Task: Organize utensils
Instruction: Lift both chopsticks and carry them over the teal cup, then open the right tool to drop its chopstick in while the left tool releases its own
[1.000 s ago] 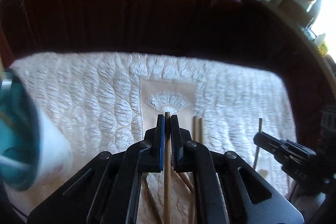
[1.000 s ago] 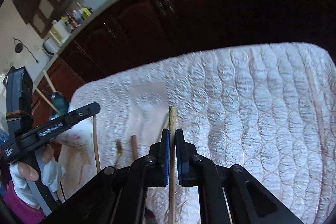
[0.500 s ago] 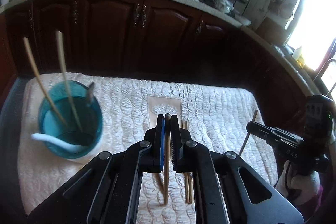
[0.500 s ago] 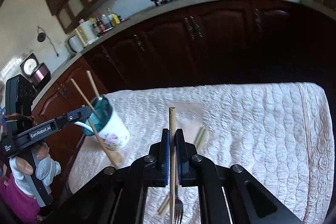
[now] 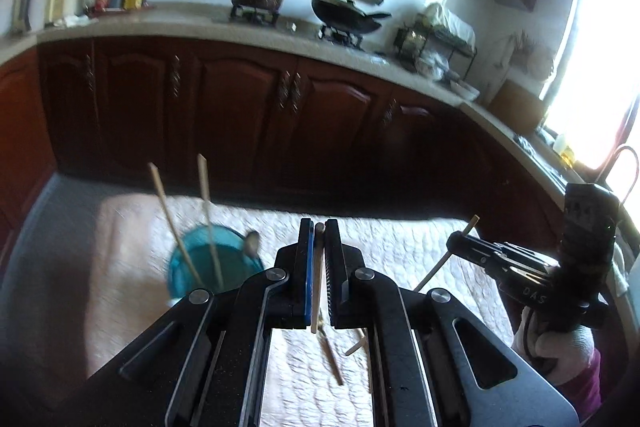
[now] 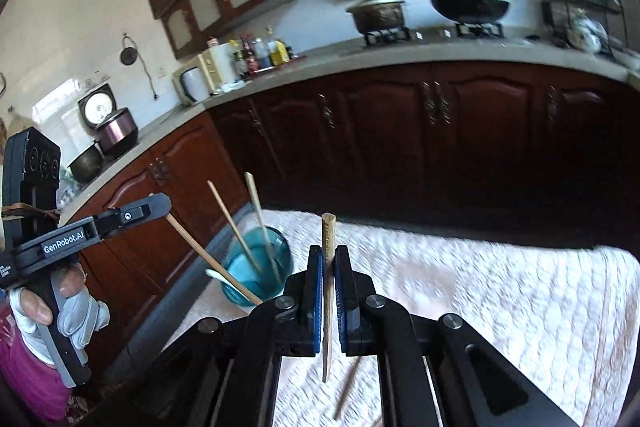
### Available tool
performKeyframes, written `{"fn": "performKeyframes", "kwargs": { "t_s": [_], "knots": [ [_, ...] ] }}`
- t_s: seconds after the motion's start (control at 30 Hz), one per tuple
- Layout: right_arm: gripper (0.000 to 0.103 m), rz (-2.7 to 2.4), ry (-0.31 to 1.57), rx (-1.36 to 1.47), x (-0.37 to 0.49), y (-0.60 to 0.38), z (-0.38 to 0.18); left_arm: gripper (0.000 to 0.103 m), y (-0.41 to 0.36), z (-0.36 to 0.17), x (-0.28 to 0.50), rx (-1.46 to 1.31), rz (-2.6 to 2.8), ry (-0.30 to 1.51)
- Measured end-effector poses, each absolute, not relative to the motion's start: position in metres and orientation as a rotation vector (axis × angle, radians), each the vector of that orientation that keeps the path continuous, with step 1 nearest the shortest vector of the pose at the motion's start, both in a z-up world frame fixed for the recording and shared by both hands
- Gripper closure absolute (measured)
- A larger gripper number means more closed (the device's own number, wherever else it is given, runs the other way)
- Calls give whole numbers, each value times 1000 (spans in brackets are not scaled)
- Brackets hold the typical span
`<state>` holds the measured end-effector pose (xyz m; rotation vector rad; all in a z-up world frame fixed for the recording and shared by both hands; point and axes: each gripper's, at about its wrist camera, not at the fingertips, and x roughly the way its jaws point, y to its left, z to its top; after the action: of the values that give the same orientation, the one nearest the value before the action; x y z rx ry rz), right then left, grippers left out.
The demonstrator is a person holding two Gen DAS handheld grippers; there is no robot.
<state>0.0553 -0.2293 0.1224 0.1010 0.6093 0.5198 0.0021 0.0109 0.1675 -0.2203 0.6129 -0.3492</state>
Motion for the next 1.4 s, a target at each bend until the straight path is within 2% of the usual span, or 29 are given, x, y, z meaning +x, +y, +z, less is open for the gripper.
{"fn": "performKeyframes", "kwargs": {
  "t_s": [0.27, 0.5, 0.93, 1.4],
  "knots": [
    [98, 585, 557, 61, 75, -183, 154, 99, 53, 205, 0, -243, -291, 534],
    [98, 595, 525, 32, 99, -144, 168, 99, 85, 212, 6, -226, -210, 518],
    [98, 596, 549, 2, 140, -92, 150, 99, 112, 175, 33, -222, -92, 570],
    [98, 615, 647, -71, 160, -63, 105, 99, 100, 128, 59, -188, -68, 651]
  ]
}}
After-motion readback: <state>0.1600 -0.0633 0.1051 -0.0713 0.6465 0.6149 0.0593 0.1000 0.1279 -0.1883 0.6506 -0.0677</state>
